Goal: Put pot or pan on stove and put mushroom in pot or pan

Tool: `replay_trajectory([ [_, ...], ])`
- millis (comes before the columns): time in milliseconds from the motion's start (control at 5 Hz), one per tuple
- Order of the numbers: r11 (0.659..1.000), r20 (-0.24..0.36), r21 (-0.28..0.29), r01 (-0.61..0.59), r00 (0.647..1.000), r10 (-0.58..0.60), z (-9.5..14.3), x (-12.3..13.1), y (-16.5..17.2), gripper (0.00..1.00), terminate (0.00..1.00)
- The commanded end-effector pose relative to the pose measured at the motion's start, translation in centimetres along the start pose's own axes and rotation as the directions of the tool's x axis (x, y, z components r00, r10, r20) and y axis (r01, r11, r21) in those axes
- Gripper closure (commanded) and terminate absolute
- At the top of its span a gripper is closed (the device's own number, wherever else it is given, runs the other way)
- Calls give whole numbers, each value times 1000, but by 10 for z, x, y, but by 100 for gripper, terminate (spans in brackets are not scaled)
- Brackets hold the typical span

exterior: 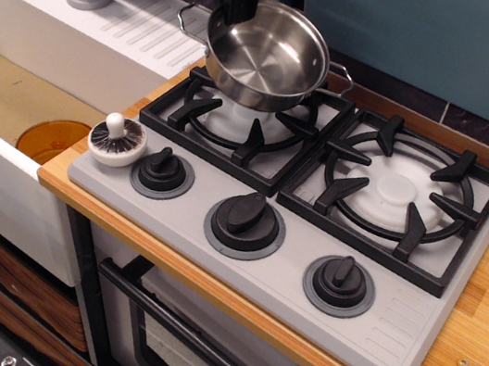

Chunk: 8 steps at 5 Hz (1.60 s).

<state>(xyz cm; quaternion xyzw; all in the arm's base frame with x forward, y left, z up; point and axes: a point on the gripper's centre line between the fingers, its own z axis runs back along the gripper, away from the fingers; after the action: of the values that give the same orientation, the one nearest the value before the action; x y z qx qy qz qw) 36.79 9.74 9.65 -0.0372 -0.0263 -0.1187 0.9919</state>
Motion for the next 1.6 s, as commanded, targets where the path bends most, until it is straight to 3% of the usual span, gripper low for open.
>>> replay_trajectory([
  [0, 1000, 59, 2, 22, 998, -22, -3, 13, 10, 100, 0],
  [200, 999, 64, -4, 36, 997, -36, -7, 15, 15, 100, 0],
  [400, 999, 63, -5, 49, 997, -48, -7, 14, 16, 0, 0],
  [1000, 999, -1, -24, 43, 999, -43, 23, 9, 5, 0, 0],
  [1200, 999, -50, 21, 48, 998, -47, 45, 5, -5, 0, 0],
  [1400, 999, -50, 21, 48, 998, -47, 45, 5, -5, 0, 0],
])
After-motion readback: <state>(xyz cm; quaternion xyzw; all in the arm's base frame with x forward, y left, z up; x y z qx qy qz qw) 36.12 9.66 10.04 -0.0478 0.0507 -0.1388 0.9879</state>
